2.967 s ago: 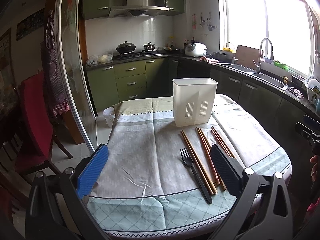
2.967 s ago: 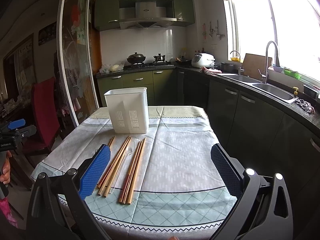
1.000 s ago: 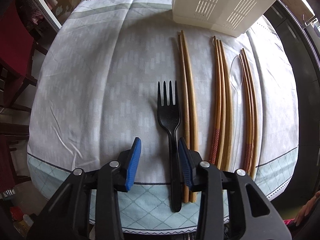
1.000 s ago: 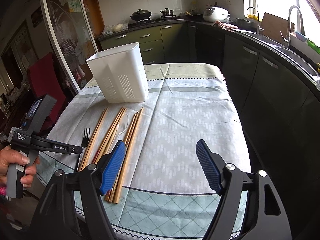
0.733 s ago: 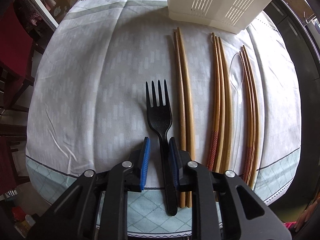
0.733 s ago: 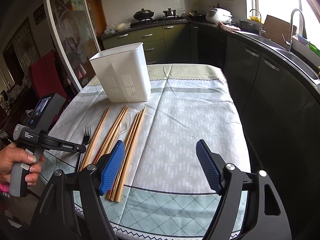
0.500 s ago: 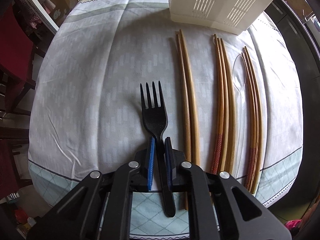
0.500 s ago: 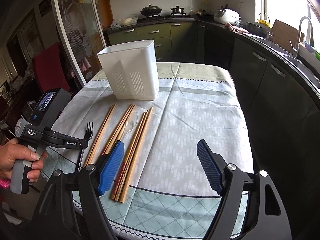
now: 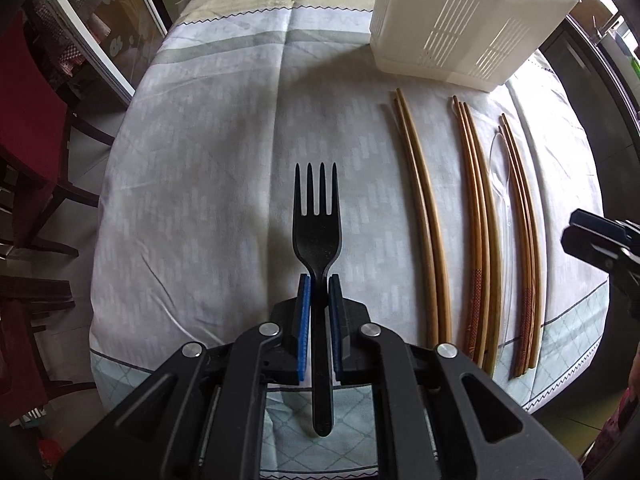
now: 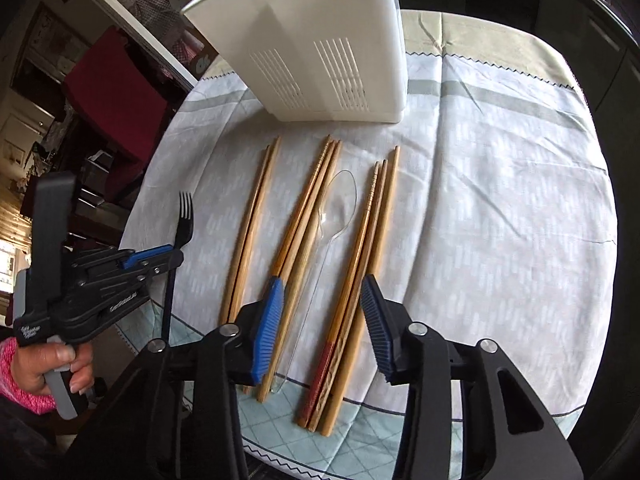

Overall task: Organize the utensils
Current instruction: 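Lift the black fork with the left gripper while the right gripper grasps the clear spoon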

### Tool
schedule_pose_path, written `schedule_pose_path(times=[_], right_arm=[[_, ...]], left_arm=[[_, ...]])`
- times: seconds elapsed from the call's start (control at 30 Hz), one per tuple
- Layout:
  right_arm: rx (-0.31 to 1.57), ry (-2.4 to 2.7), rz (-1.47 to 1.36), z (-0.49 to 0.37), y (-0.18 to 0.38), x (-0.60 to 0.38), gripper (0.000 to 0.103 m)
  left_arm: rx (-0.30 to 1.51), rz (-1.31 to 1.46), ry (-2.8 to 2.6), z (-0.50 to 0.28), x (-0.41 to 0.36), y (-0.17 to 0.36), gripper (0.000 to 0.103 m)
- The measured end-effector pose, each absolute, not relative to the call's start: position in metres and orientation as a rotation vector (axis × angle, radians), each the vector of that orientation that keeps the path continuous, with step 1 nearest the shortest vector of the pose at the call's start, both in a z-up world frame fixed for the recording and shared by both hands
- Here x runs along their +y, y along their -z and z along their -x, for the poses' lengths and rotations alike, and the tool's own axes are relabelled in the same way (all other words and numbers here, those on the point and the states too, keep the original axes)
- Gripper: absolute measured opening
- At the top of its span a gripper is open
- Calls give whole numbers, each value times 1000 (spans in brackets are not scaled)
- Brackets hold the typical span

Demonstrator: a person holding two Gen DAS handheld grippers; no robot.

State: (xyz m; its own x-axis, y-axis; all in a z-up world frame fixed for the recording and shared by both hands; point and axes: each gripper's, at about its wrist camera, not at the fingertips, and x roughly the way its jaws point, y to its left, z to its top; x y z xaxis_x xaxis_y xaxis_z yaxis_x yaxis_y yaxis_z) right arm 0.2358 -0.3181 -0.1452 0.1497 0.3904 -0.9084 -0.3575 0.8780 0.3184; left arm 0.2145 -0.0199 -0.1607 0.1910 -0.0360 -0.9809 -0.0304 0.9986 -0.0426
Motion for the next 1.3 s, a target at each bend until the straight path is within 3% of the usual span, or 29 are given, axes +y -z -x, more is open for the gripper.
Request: schedule_pose_path(times=[0.1,0.37,0.53,1.0,1.3], right_arm=[[1361,-515,-19,-246,156,-303,21],[1420,-424,59,-263,181,-281,20],[1436,-400,83,-266,187,-274,9],[1508,-372,48,-282,195,-271,13],[1405,-402,47,-265,176,-266,10]], left_arm=[[1375,66,22,-214,-22,161,9],[1369,80,55,-211,-14,160,9],[1351,72,69,-208,-10,154,9],[1331,39,86,-208,-17,149,9],[1287,44,105,-207,-18,135,9]])
